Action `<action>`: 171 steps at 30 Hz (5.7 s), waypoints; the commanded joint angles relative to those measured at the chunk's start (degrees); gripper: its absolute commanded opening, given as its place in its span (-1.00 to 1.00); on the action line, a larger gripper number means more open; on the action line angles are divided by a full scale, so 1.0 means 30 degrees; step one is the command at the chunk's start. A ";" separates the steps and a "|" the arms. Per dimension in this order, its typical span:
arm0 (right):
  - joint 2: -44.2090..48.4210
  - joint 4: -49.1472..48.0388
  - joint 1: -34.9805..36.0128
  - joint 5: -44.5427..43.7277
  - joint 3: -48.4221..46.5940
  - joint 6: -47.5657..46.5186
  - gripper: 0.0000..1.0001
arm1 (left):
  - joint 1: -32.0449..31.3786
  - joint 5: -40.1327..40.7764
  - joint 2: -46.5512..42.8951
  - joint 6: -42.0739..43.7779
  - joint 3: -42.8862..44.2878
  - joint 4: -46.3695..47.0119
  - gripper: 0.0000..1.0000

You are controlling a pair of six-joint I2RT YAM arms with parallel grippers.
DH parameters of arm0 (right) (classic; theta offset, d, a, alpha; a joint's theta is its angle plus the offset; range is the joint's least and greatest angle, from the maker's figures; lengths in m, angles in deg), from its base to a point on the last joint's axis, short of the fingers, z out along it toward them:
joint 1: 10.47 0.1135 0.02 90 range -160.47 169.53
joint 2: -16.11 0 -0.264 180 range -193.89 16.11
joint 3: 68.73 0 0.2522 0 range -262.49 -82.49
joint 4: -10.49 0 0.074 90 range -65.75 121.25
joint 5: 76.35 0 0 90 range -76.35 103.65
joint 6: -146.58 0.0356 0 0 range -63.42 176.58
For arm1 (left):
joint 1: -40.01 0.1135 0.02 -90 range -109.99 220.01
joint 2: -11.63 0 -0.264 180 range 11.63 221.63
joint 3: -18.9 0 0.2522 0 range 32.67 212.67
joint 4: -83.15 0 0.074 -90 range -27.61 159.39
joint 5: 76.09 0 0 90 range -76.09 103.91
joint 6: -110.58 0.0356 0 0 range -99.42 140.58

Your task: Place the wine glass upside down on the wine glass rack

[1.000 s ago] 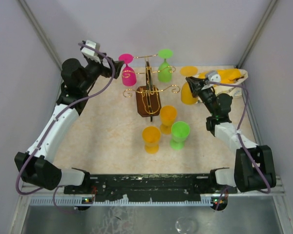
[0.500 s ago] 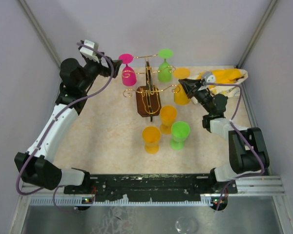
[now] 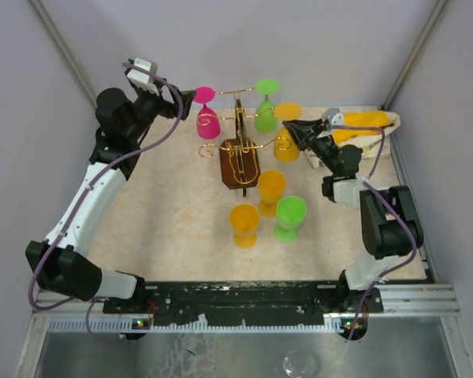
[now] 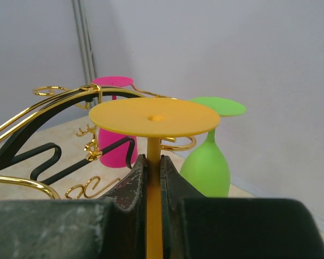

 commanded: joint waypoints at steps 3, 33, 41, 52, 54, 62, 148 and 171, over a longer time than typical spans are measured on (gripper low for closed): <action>-0.0933 -0.1769 0.0119 0.0408 -0.1525 0.0403 -1.00 | 0.0177 -0.0095 0.0214 0.0291 0.0747 0.0183 0.99; -0.3516 -0.1214 0.1589 -0.1042 -0.3469 -0.0240 -1.00 | 0.0336 0.0122 0.0516 0.0636 0.0737 0.0338 0.99; -0.3996 -0.0860 0.1809 -0.1970 -0.4058 -0.0433 -1.00 | 0.0422 0.0165 0.0575 0.0745 0.0666 0.0427 0.99; -0.3987 0.0889 0.1925 -0.3704 -0.4273 -0.1365 -1.00 | 0.0497 0.0058 0.0749 0.0715 0.0649 0.0703 0.99; -0.3984 0.0909 0.1929 -0.4115 -0.4216 -0.1439 -1.00 | 0.0511 0.0019 0.0796 0.0700 0.0662 0.0729 0.99; -0.3492 0.1122 0.1913 -0.5142 -0.3591 -0.2307 -1.00 | 0.0541 0.0037 0.0831 0.0722 0.0662 0.0788 0.99; 0.6129 0.7625 0.0403 -0.9457 0.3275 -0.5089 0.28 | 0.0731 -0.3058 -0.1116 -0.0433 -0.1043 -0.0024 0.99; 0.5095 2.6814 0.0172 -1.6244 -0.6478 -0.3611 0.71 | -0.6843 -0.4153 -0.4061 0.3535 -0.3731 -0.9930 0.95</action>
